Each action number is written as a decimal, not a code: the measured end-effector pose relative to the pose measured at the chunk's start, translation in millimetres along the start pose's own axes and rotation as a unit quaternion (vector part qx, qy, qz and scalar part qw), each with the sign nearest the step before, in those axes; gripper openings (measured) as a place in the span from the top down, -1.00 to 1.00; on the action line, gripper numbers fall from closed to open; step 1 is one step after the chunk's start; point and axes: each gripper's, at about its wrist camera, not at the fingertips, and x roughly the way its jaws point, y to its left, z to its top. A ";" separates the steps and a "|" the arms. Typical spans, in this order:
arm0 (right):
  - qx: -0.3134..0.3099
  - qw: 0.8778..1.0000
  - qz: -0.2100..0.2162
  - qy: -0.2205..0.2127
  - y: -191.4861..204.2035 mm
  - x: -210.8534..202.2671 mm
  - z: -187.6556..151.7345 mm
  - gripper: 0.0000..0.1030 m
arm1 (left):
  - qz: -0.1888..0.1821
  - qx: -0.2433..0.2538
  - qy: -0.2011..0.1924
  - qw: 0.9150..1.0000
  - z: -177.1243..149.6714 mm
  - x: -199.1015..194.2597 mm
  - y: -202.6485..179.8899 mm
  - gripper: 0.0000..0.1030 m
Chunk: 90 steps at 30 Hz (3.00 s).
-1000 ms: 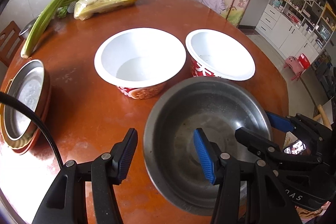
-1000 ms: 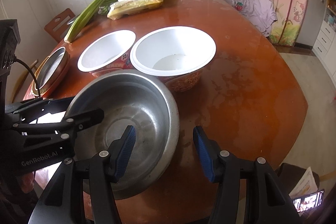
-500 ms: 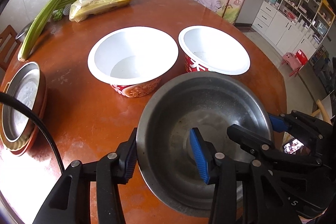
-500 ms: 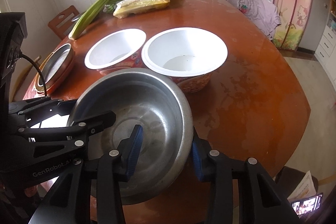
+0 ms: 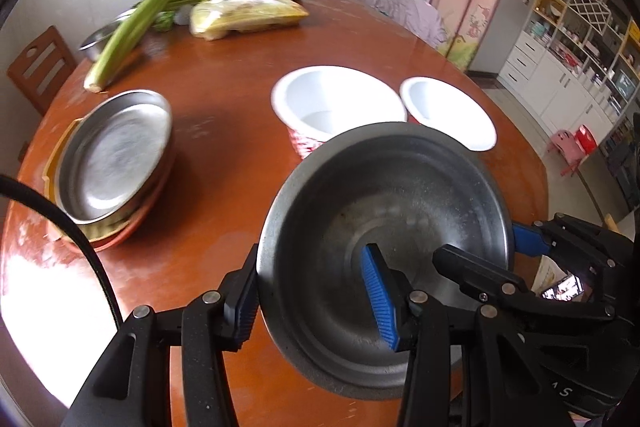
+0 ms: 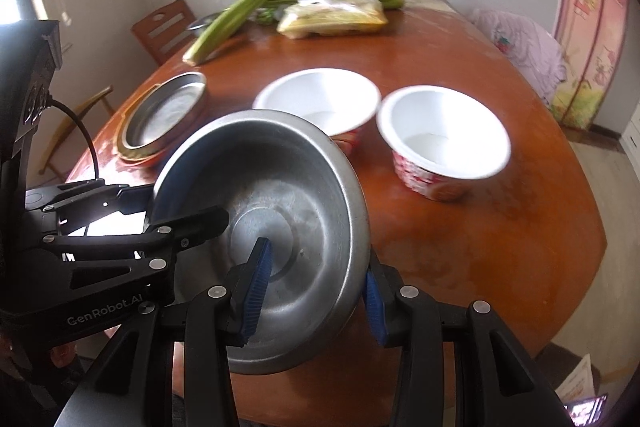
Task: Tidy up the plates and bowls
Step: 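Lift the steel bowl with the left gripper and carry it forward, then lower the steel bowl onto the table and open the left gripper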
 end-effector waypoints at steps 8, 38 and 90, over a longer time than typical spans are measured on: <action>-0.022 1.000 0.009 0.015 27.1 13.3 3.4 0.13 | 0.014 -0.017 0.004 1.000 -10.1 -0.4 23.7 0.08; -0.009 0.999 0.019 0.048 27.3 48.5 10.0 0.11 | 0.029 -0.010 0.008 0.999 -8.2 19.7 34.2 0.06; 0.080 0.996 0.020 -0.026 -31.0 -7.4 38.6 0.06 | 0.024 0.025 -0.046 0.998 53.5 -27.1 10.3 0.01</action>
